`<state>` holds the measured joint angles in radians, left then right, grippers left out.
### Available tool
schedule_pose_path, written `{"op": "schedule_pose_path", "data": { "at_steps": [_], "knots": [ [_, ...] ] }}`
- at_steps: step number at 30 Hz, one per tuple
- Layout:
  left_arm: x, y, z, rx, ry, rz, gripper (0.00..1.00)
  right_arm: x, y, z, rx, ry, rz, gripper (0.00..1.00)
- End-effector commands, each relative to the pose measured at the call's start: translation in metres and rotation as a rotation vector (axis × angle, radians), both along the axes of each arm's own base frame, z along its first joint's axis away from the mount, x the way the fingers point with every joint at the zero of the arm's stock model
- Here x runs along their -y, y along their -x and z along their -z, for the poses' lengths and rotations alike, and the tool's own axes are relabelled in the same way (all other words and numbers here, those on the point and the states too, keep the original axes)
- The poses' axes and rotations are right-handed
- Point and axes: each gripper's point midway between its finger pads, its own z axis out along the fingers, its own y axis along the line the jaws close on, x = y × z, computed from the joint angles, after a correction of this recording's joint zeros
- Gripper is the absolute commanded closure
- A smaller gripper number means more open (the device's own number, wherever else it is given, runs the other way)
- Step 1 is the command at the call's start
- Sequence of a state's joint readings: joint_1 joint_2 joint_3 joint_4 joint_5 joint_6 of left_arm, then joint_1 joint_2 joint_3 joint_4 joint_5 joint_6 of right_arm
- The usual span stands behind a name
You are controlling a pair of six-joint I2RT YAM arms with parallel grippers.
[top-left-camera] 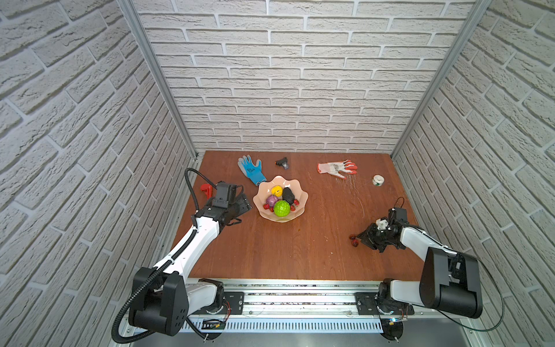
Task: Place and organize the fake fruits in the fruit bowl
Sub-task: 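Close the right gripper on the cherry pair's green stems, then lift the cherry pair and carry it to the bowl with the right gripper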
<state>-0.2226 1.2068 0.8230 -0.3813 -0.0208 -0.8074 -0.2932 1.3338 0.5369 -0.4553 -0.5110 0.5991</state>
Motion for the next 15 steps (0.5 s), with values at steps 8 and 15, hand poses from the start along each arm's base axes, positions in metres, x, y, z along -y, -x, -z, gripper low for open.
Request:
{"op": "schedule_pose_path", "data": {
  "at_steps": [8,15],
  "knots": [
    [-0.006,-0.001,-0.006,0.015,-0.011,-0.020,0.20,-0.001,-0.012,0.012,0.014,-0.030,0.014,0.72],
    [-0.006,-0.003,-0.007,0.010,-0.017,-0.021,0.20,-0.001,-0.016,0.023,0.004,-0.040,0.014,0.84]
  ]
}}
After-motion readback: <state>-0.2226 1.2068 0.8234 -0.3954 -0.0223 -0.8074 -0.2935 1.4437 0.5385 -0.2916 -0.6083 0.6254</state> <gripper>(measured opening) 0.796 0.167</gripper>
